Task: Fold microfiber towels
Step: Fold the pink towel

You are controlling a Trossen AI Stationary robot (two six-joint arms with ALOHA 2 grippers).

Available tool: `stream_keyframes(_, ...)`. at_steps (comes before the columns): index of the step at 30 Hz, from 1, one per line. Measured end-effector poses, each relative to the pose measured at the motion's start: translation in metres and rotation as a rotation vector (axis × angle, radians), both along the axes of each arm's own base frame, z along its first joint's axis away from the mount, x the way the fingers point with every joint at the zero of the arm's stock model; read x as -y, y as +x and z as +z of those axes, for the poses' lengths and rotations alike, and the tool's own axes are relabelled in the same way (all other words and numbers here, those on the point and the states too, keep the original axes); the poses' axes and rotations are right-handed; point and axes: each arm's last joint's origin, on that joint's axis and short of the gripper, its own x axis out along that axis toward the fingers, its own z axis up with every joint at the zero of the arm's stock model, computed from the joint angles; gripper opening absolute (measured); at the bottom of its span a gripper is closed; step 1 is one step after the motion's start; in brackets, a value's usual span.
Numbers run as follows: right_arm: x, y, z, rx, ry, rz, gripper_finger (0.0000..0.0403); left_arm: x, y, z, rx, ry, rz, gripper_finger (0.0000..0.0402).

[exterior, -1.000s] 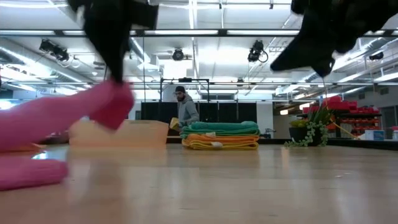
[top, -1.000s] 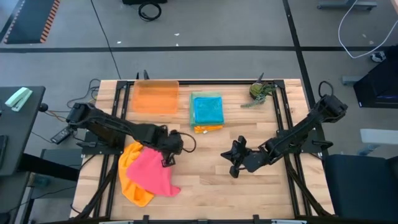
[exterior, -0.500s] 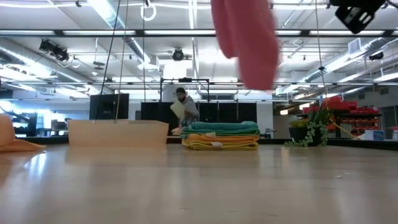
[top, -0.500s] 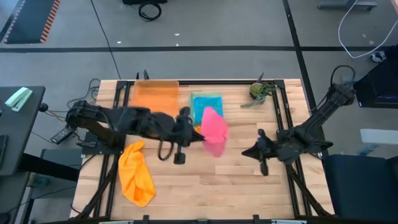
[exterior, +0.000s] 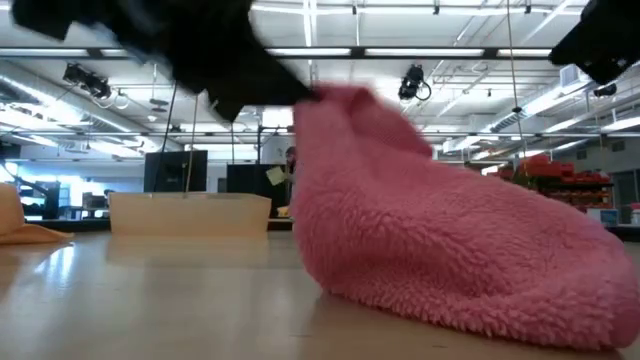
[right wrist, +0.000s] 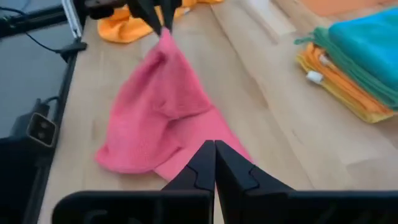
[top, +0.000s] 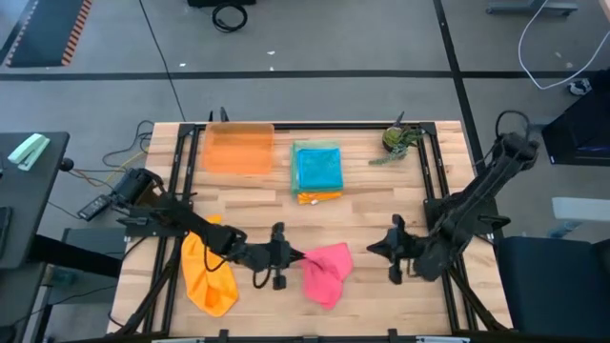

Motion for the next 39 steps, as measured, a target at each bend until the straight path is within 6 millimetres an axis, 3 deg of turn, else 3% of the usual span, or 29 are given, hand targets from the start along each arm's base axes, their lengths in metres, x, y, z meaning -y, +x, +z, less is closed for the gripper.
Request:
stream_keyframes(5, -0.013, 0.033, -0.032, -0.027, 0.03, -0.031, 0.0018, -0.001, -0.019, -0.024, -0.094, -0.049, 0.002, 0.0023)
stream_keyframes(10, -0.003, 0.065, -0.064, -0.113, 0.091, -0.063, 0.0074, 0.002, -0.024, -0.031, -0.236, -0.097, -0.108, 0.0076)
stream_keyframes(15, 0.022, 0.083, -0.083, -0.186, 0.119, -0.168, 0.0162, 0.005, -0.023, -0.019, -0.278, -0.156, -0.174, 0.0142)
stream_keyframes(21, 0.033, 0.089, -0.089, -0.216, 0.107, -0.201, 0.0226, 0.001, -0.031, 0.019, -0.358, -0.134, -0.183, 0.0192)
stream_keyframes(25, 0.032, 0.092, -0.093, -0.213, 0.11, -0.197, 0.0236, 0.01, -0.025, 0.036, -0.246, -0.089, -0.201, 0.0193)
stream_keyframes(31, 0.032, 0.091, -0.1, -0.23, 0.103, -0.192, 0.0237, 0.023, 0.005, 0.002, -0.163, -0.096, -0.167, 0.0179)
stream_keyframes(36, 0.031, 0.093, -0.101, -0.221, 0.116, -0.188, 0.0237, 0.025, 0.028, -0.026, -0.242, -0.104, -0.106, 0.0179)
stream_keyframes(39, 0.031, 0.09, -0.102, -0.227, 0.113, -0.19, 0.0237, 0.023, 0.046, -0.025, -0.21, -0.203, -0.042, 0.0186)
